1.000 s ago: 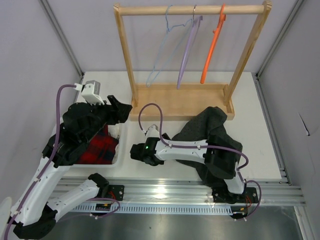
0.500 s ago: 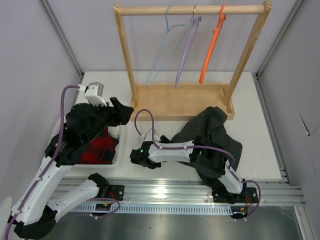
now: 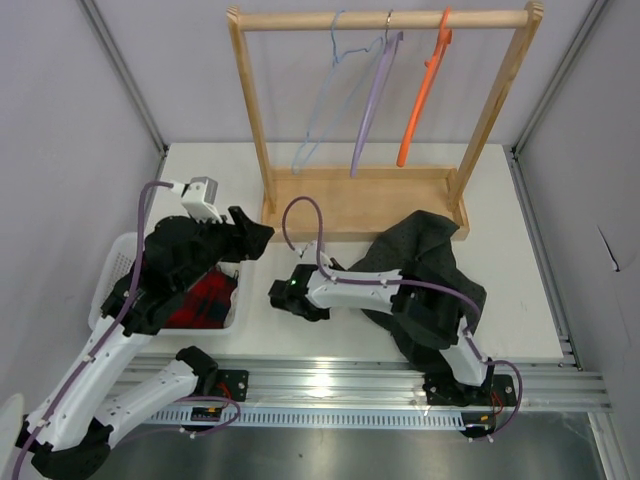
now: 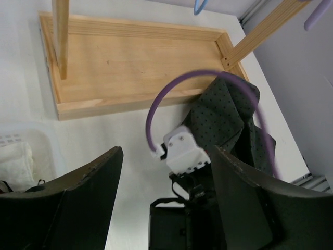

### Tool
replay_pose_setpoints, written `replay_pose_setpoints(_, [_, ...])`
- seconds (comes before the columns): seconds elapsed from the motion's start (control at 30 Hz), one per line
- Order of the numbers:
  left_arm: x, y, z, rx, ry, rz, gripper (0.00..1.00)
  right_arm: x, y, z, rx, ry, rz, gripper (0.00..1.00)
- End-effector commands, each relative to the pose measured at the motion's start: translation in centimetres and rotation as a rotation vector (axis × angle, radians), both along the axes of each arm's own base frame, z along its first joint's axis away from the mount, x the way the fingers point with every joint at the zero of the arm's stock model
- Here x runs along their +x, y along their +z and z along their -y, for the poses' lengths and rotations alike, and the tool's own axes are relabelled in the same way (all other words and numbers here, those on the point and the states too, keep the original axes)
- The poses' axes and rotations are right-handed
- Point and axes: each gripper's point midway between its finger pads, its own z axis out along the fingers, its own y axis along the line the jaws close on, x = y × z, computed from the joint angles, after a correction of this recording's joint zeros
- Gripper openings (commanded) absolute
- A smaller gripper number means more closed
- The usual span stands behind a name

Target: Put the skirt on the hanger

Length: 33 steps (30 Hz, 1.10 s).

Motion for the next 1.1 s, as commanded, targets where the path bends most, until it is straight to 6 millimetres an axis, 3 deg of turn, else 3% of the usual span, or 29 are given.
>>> replay_pose_setpoints(0.0, [-0.4,0.2,1.2,-0.084,-0.050,0.012,0.73,0.8,7.5,1.1,0.172,-0.024,0.121,0.00])
replay_pose_setpoints(0.13, [-1.0,-0.7,2.9,-0.185,-0.115,-0.006,0.72,0.8,13.1,1.8,0.342,-0.038,0.152,0.00])
replay_pose_setpoints(0.17, [-1.1,-2.2,3.4,-0.190,-0.130,-0.030,0.72,1.0,14.9,1.6,0.395,-0.041,0.170,0.00])
replay_pose_setpoints(0.23, [-1.4,-1.8,4.5,-0.254,-0.182,-0.025,0.72,0.8,17.8,2.1,0.458,-0.029,0.184,0.00])
replay_pose_setpoints(0.37, [-1.9,-4.5,6.5,-0.300,-0.250,-0.079,0.71,1.5,23.7,2.6,0.586,-0.020,0.237,0.00])
replay_pose_setpoints(0.4, [-2.3,-4.1,7.3,-0.319,-0.274,-0.066,0.71,1.6,24.6,2.8,0.591,-0.016,0.247,0.00])
replay_pose_setpoints(0.5, [-3.0,-5.6,8.5,-0.331,-0.307,-0.094,0.71,2.0,27.2,3.2,0.633,-0.015,0.275,0.00])
replay_pose_setpoints(0.6, [-3.3,-7.0,9.3,-0.318,-0.315,-0.123,0.71,2.3,29.1,3.4,0.687,-0.013,0.298,0.00])
replay_pose_setpoints(0.77, [-2.9,-9.1,8.9,-0.267,-0.266,-0.142,0.72,1.8,31.1,4.1,0.758,0.003,0.305,0.00])
replay_pose_setpoints(1.07, [-2.2,-12.0,9.0,-0.212,-0.232,-0.202,0.75,0.6,31.3,5.4,0.903,0.029,0.256,0.00])
